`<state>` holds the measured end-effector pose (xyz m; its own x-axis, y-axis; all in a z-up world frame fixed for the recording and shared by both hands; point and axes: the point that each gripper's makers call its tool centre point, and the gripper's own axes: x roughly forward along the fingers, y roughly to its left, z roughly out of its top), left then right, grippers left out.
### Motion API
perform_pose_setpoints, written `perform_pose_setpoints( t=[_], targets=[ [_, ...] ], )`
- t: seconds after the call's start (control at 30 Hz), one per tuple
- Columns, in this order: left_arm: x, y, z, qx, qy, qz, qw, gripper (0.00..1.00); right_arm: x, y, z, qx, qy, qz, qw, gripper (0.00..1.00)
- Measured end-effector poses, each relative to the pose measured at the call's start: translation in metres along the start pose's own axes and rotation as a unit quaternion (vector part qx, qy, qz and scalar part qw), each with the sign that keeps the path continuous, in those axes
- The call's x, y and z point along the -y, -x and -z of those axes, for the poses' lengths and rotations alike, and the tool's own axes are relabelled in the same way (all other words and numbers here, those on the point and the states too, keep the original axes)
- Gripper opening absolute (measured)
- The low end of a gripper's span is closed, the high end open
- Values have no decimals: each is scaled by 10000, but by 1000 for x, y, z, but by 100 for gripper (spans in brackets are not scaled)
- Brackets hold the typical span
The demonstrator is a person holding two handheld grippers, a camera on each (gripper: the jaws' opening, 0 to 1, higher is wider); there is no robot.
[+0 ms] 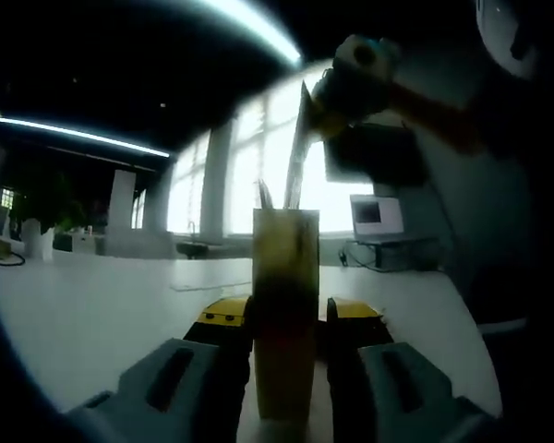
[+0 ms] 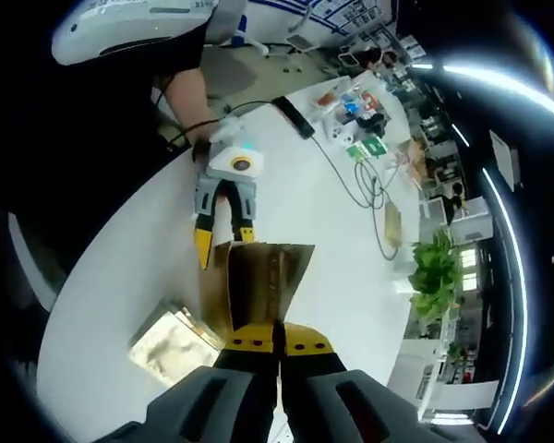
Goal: Extract single mask from mask box in order stack masks on table
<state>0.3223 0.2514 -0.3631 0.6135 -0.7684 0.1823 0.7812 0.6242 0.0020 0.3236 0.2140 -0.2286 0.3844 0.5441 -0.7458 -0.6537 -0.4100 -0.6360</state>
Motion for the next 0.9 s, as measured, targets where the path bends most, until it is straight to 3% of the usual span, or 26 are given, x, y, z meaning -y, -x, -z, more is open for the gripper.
perform_pose_setpoints(
  t=[0.37,0.67,0.77,0.9],
  targets=[
    [1,-1,1,-25,-20,1,10000,22,7,20,-1,17,-3,407,9992,0],
    [2,-1,1,-34,-1,-2,10000,22,9,40,3,157,-120,1224,9923,0],
    [2,0,1,-29,5,6,10000,22,16,49,1,402,-493,1789,9818,0],
    [-2,1,-1,35,101,-45,9999,22,6,54,11,520,-881,2341,9668,0]
  ],
)
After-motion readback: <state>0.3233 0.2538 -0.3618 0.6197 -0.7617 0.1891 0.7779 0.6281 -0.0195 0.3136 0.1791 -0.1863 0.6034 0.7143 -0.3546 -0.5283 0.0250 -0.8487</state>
